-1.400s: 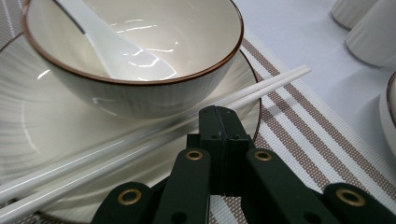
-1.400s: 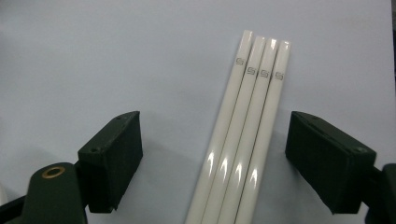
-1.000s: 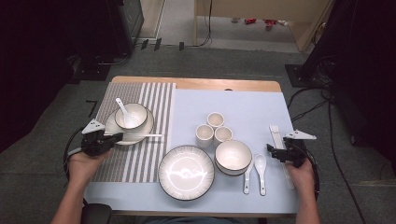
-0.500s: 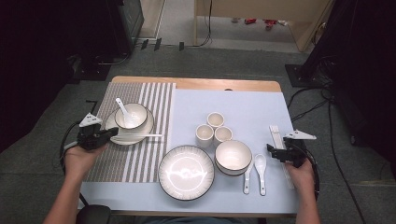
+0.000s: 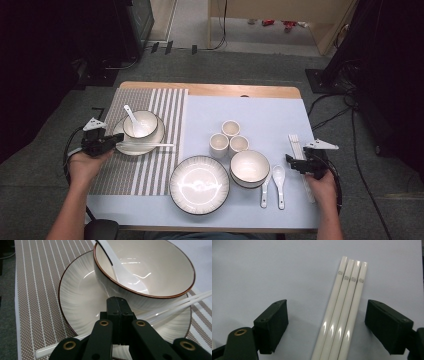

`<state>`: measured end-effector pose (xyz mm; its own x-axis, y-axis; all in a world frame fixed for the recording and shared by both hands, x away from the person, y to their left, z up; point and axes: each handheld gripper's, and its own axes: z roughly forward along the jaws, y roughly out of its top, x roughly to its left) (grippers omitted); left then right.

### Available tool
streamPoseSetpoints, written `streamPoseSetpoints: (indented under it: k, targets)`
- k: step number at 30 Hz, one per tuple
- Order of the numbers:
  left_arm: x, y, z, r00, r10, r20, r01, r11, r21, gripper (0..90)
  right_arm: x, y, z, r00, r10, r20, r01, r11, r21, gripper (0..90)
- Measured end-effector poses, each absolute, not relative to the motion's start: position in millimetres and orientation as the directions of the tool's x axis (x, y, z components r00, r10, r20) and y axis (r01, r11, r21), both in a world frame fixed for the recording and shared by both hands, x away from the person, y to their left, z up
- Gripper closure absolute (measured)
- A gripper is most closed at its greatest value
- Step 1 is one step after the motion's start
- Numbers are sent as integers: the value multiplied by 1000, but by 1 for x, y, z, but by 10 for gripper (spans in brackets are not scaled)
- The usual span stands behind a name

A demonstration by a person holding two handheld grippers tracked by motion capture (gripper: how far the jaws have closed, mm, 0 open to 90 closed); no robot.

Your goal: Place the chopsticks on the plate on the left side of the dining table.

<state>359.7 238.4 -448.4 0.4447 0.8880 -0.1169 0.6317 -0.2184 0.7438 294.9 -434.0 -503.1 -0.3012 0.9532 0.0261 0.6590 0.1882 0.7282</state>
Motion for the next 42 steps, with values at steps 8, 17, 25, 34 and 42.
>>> streamPoseSetpoints:
  k: [8,17,25,34,42]
  targets:
    - [364,243,-454,439,891,-113,645,-226,730,900,295,-434,-503,-301,953,27,659,187,728,184]
    - [364,244,-456,435,892,-127,654,-215,726,900,295,-434,-503,-301,953,27,659,188,728,184]
    - [363,243,-457,441,886,-144,658,-209,723,899,295,-434,-503,-301,953,26,659,188,728,184]
    - [361,246,-454,437,889,-137,641,-201,741,859,295,-434,-503,-301,953,26,659,188,728,184]
    - [360,247,-453,436,889,-137,639,-198,743,844,295,-434,-503,-301,953,27,659,188,728,184]
